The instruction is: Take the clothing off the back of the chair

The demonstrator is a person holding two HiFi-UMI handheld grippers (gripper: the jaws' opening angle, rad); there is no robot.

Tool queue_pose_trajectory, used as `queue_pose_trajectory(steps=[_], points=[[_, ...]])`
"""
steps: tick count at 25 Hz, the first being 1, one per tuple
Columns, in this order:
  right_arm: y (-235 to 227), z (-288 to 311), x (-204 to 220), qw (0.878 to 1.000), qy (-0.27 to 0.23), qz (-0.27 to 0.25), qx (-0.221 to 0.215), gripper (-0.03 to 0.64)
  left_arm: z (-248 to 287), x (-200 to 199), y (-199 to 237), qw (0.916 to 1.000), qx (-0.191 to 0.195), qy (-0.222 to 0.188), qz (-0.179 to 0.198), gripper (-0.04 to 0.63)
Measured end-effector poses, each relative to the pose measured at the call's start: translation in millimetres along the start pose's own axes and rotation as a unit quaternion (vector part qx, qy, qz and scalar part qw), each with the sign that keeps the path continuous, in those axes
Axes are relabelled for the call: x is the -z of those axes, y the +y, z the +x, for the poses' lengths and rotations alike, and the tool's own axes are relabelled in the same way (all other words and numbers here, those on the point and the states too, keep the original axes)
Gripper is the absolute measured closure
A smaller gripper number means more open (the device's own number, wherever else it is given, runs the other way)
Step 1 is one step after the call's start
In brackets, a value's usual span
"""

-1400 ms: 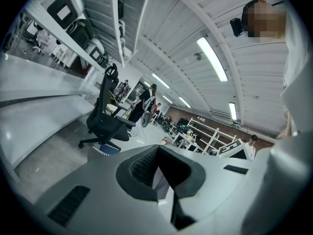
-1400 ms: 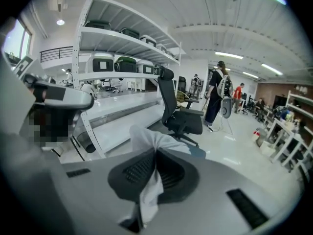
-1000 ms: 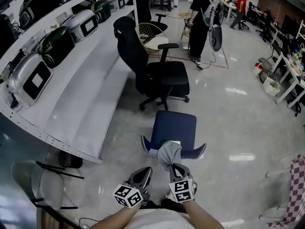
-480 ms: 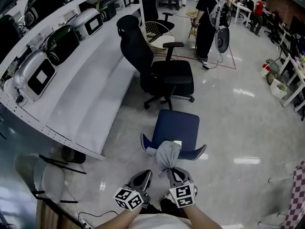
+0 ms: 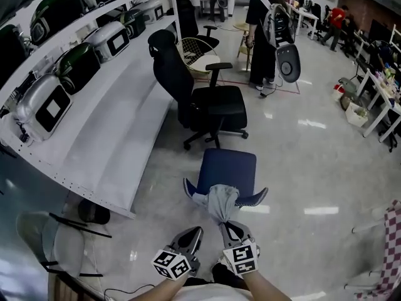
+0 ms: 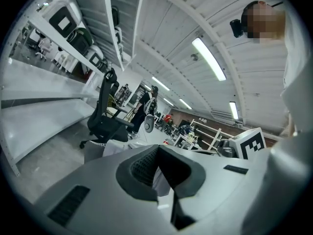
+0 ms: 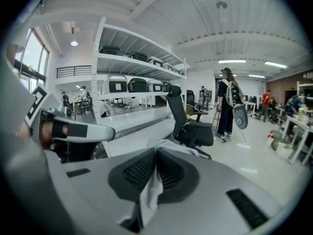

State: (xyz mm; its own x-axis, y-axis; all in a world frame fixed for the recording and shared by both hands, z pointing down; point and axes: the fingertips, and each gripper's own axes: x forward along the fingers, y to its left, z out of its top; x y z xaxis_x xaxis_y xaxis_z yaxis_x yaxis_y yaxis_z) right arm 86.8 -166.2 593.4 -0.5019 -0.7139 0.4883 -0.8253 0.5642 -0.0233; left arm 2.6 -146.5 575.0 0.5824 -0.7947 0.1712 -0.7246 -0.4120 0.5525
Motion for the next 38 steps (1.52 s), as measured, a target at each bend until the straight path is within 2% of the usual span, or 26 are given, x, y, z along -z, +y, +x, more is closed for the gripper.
queue_pose_trajectory(steps=[10, 24, 30, 38], points=[[58.6, -43.2, -10.0, 0.999, -0.012, 0.018, 0.049, 0.592, -60.6, 4.2, -4.7, 0.998, 0.062, 0.002, -0.013, 0.588], [107.4, -89.7, -9.7, 0.994, -0.019, 0.031, 0.1, 0.592, -115.0, 21.0, -13.3, 0.9932, 0.11, 0.009, -0.038, 0.588], [124.0, -104.1, -6.7, 0.994, -0.014, 0.033, 0.101, 0.592, -122.7, 28.7, -18.8, 0.9919, 0.117, 0.012, -0.048, 0.588], [128.6, -119.9, -10.2, 0.996, -0.029, 0.028, 0.081, 0.592, -120.3, 28.1, -31.0, 0.9932, 0.11, -0.001, -0.038, 0.588]])
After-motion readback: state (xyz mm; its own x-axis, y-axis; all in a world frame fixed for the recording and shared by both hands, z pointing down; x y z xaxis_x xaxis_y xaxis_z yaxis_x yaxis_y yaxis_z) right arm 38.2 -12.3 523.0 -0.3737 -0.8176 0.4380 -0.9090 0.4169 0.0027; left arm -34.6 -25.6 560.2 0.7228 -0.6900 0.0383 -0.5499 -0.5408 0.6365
